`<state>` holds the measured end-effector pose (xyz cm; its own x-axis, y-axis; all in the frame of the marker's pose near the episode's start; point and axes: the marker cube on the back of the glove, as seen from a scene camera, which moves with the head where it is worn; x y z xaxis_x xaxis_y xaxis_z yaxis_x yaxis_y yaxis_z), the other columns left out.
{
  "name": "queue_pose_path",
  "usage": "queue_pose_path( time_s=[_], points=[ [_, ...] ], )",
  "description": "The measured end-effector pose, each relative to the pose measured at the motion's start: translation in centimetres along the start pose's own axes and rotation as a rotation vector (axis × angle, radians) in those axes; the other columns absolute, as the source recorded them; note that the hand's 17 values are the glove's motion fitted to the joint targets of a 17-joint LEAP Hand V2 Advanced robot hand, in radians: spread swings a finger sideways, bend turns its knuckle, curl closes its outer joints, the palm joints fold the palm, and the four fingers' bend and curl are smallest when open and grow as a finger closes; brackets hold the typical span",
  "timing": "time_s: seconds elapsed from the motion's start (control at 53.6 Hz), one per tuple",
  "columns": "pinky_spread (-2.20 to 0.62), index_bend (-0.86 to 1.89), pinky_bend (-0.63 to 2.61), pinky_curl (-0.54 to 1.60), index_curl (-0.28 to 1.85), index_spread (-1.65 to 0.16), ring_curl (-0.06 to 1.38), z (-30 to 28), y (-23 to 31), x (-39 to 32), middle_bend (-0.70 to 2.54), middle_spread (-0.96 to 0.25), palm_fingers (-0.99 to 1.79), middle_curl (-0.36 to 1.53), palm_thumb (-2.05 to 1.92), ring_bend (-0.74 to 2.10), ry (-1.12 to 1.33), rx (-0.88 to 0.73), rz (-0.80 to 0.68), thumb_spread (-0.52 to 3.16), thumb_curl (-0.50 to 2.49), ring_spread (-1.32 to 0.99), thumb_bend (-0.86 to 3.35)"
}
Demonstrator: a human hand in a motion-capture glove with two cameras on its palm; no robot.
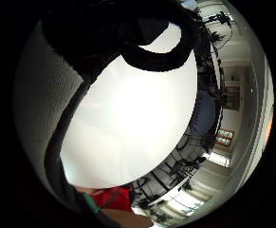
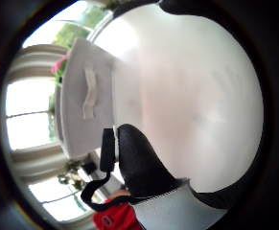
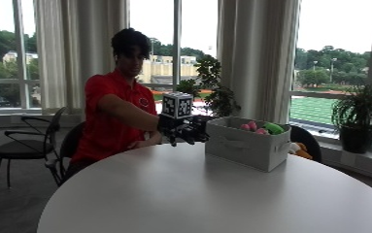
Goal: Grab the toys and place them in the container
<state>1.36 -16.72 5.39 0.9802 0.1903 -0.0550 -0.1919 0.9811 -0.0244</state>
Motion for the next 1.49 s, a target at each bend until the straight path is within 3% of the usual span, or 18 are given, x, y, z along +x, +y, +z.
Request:
queue_pose_path(
  time_s=[0.056, 0.243, 0.765, 0.989, 1.493],
  points=[
    [0.12, 0.16, 1.01, 0.31, 0.33, -0.39, 0.24, 0.0, 0.7, 0.9, 0.14, -0.10, -0.13, 0.29, -0.12, 0.18, 0.002, -0.007, -0.074, 1.05, 0.24, -0.02, -0.09],
    [0.12, 0.16, 0.99, 0.31, 0.32, -0.39, 0.23, -0.6, 2.3, 2.5, 0.15, -0.10, -0.13, 0.28, -0.12, 0.17, -0.008, 0.016, -0.108, 1.05, 0.22, -0.02, -0.09],
    [0.12, 0.19, 0.95, 0.31, 0.33, -0.40, 0.22, -0.1, 4.1, 7.4, 0.14, -0.11, -0.11, 0.25, -0.11, 0.17, -0.141, 0.021, -0.050, 1.05, 0.20, -0.03, -0.08],
    [0.12, 0.19, 0.93, 0.31, 0.35, -0.41, 0.21, 2.0, 5.3, 8.0, 0.15, -0.10, -0.10, 0.25, -0.11, 0.17, -0.116, -0.055, -0.032, 1.05, 0.20, -0.02, -0.08],
    [0.12, 0.22, 0.91, 0.31, 0.39, -0.43, 0.20, 1.3, 5.4, 7.3, 0.14, -0.11, -0.08, 0.23, -0.10, 0.17, -0.126, -0.030, -0.056, 1.06, 0.20, -0.03, -0.08]
  ],
)
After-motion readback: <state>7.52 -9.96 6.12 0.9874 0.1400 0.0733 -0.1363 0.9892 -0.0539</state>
